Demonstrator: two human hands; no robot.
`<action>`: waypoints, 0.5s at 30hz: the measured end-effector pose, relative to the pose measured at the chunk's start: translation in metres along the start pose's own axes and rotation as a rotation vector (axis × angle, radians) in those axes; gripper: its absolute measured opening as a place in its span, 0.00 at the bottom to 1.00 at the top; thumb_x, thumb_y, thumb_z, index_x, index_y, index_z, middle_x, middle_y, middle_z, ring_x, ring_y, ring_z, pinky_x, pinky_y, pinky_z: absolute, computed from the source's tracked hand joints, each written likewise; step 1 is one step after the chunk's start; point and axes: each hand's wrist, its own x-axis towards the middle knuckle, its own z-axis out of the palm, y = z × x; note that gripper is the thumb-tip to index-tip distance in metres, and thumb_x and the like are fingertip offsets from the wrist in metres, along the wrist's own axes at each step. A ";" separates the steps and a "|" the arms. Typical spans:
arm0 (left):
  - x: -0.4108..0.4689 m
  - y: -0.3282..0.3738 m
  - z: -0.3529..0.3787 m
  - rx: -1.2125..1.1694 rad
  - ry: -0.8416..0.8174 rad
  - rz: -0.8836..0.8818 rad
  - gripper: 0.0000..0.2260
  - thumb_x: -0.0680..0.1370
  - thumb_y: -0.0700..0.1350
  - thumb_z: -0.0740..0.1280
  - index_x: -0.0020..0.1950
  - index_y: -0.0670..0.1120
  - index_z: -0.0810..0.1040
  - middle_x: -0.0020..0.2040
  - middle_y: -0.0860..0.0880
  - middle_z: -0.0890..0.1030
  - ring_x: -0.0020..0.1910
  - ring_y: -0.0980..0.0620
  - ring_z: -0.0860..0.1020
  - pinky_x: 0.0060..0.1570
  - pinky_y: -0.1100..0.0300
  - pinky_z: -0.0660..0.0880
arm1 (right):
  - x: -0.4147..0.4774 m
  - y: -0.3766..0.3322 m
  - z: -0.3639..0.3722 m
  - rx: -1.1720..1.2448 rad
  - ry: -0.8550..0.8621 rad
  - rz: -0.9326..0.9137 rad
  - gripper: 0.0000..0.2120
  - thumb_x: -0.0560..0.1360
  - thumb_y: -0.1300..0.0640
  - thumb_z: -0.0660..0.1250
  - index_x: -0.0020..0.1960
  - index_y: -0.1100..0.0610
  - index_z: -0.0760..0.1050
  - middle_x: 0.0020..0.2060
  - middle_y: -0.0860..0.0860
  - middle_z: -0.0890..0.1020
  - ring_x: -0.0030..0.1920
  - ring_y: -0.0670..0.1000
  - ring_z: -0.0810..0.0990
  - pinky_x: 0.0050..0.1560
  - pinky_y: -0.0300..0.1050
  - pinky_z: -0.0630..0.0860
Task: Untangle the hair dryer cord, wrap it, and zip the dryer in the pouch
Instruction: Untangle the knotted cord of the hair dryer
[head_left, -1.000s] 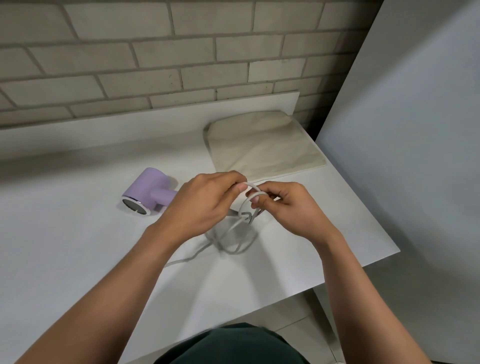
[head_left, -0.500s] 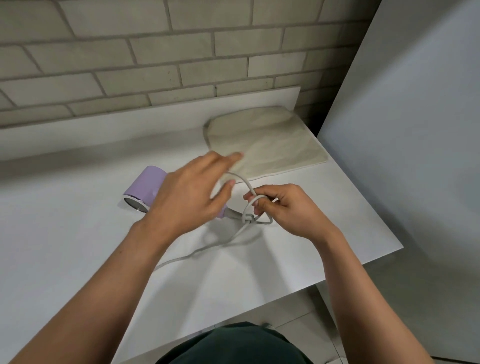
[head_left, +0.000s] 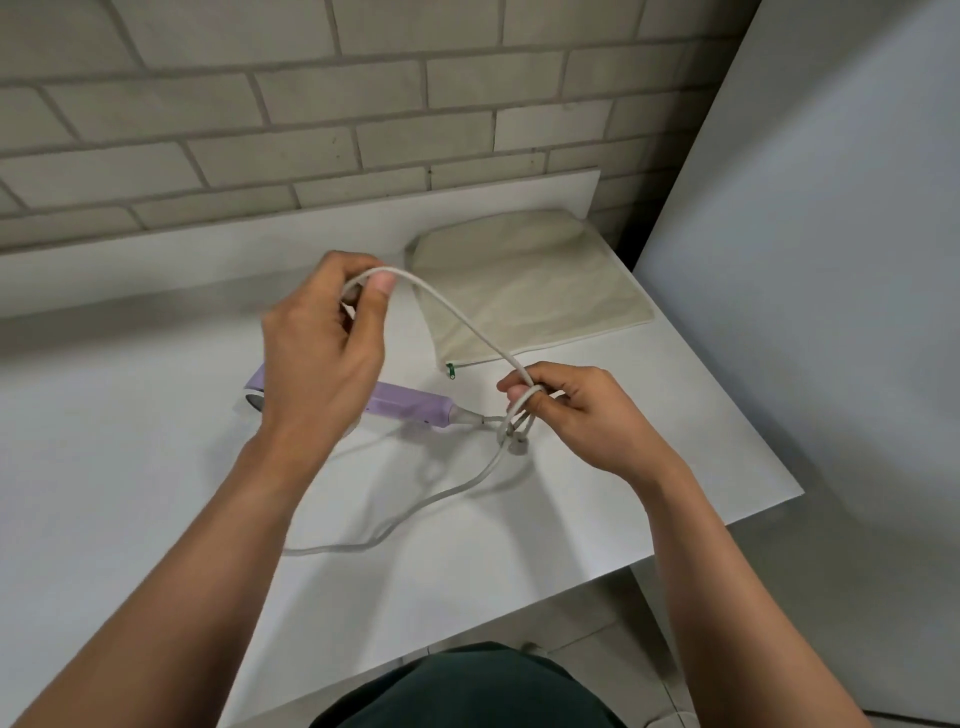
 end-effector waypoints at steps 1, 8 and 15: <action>0.004 -0.006 -0.003 0.065 -0.051 -0.011 0.07 0.83 0.49 0.65 0.54 0.49 0.80 0.37 0.55 0.79 0.32 0.48 0.76 0.41 0.55 0.76 | 0.000 0.000 -0.001 0.007 0.001 0.002 0.11 0.83 0.59 0.66 0.55 0.48 0.85 0.46 0.40 0.87 0.51 0.41 0.85 0.56 0.46 0.81; 0.016 -0.028 -0.020 0.519 -0.544 0.298 0.22 0.78 0.55 0.63 0.70 0.48 0.77 0.55 0.47 0.81 0.53 0.40 0.80 0.58 0.47 0.75 | 0.002 -0.002 -0.001 -0.080 -0.051 -0.018 0.14 0.82 0.57 0.66 0.53 0.38 0.84 0.48 0.39 0.88 0.51 0.48 0.86 0.54 0.58 0.81; -0.013 -0.015 0.016 0.395 -0.717 0.454 0.22 0.82 0.61 0.56 0.65 0.52 0.81 0.60 0.50 0.79 0.58 0.48 0.76 0.55 0.57 0.74 | 0.002 -0.009 0.001 -0.104 -0.073 -0.081 0.14 0.82 0.60 0.66 0.54 0.42 0.85 0.44 0.40 0.87 0.48 0.47 0.86 0.54 0.55 0.81</action>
